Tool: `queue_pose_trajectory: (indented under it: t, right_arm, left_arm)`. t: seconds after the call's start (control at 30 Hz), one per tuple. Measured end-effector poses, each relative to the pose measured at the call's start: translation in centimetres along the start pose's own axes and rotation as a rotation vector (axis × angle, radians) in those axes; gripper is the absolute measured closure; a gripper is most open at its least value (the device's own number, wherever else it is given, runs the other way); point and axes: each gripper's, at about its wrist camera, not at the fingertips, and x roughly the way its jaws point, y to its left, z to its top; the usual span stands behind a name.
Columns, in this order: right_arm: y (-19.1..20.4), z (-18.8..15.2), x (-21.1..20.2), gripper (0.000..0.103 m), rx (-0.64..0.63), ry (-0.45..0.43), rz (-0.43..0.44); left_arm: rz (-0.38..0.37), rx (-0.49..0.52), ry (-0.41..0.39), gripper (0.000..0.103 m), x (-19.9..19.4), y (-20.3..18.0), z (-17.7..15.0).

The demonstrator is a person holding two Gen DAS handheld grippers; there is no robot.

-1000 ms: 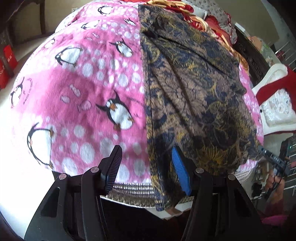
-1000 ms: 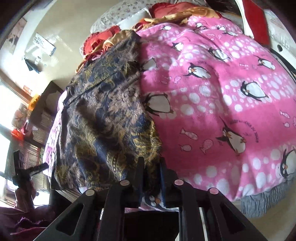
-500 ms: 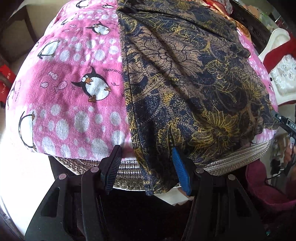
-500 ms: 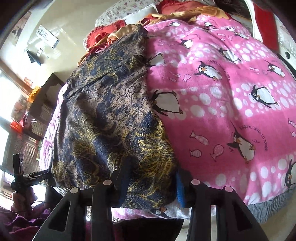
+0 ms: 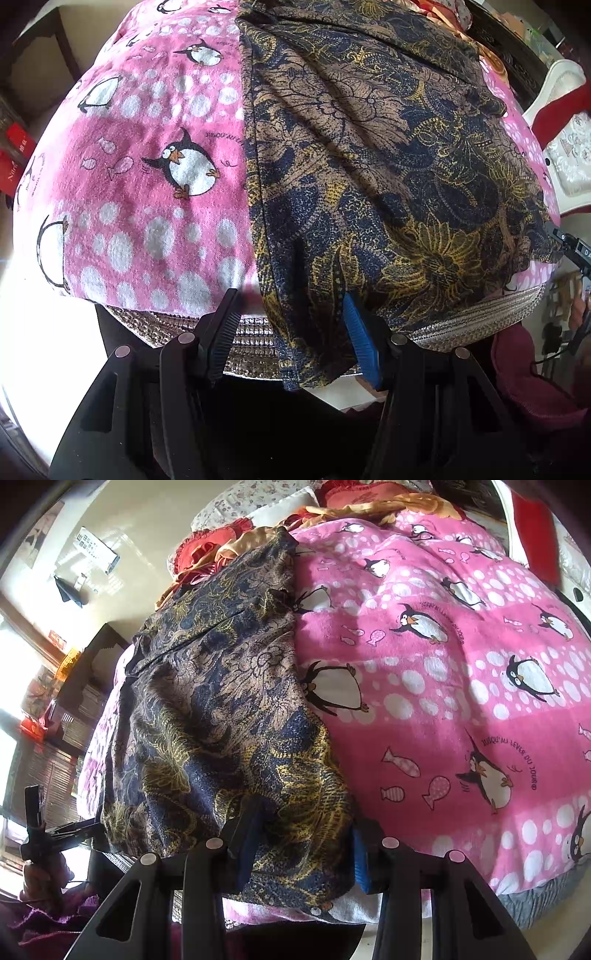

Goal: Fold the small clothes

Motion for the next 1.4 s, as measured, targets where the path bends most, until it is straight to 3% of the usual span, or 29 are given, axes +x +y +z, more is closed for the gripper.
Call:
queue_pose_trajectory:
  t: [0.03,0.1,0.17,0.23,0.33,0.43,0.53,0.63,0.77,0.87,1.0,1.13,1.23,1.4]
  right_arm:
    - [0.1,-0.1,0.0,0.063,-0.008,-0.003,-0.005]
    - [0.3,-0.2,0.0,0.071,-0.020,-0.012,-0.026]
    - [0.4,-0.2,0.0,0.085,-0.031,-0.015,-0.070]
    - [0.9,-0.1,-0.6,0.093,-0.040,-0.032,-0.062]
    - [1.6,0.4,-2.0,0.094,-0.048,-0.049,-0.016]
    - [2.7,0.8,-4.7,0.094,-0.062,-0.081,0.044]
    - [3.8,0.6,-6.8,0.094,-0.070,-0.089,0.089]
    - [4.6,-0.3,-7.0,0.094,-0.076,-0.055,0.120]
    - [4.4,-2.0,-4.1,0.094,-0.072,0.054,0.100]
    - [4.5,-1.9,-2.9,0.094,-0.054,0.083,0.119]
    - [4.7,1.5,-4.5,0.094,-0.043,0.001,0.188]
    - [4.7,6.6,-5.1,0.094,-0.017,-0.095,0.225]
    - [5.2,10.6,-4.5,0.094,-0.031,-0.136,0.218]
    - [5.6,15.7,-2.5,0.094,-0.030,-0.167,0.183]
  left_arm:
    - [-0.008,-0.002,0.002,0.047,0.1,0.0,-0.1]
    - [-0.020,-0.025,-0.005,0.059,0.1,0.3,-0.1]
    - [-0.029,-0.053,-0.010,0.081,0.1,0.9,-0.3]
    - [-0.094,-0.071,-0.003,0.099,-0.1,1.5,-0.3]
    - [-0.134,-0.068,-0.032,0.100,-1.2,1.9,-0.1]
    - [-0.189,-0.076,-0.121,0.100,-4.6,3.2,0.8]
    - [-0.170,-0.054,-0.187,0.100,-7.5,4.3,0.9]
    - [-0.166,-0.049,-0.177,0.100,-7.8,4.8,-0.2]
    - [-0.190,-0.087,-0.100,0.101,-5.3,5.4,-1.1]
    - [-0.221,-0.111,-0.146,0.101,-6.2,5.8,-0.6]
    - [-0.228,-0.100,-0.245,0.101,-8.6,6.3,2.1]
    - [-0.256,-0.097,-0.333,0.101,-10.5,6.8,6.9]
    - [-0.262,-0.076,-0.384,0.101,-11.3,6.8,10.6]
    - [-0.191,-0.067,-0.425,0.101,-10.8,6.3,16.3]
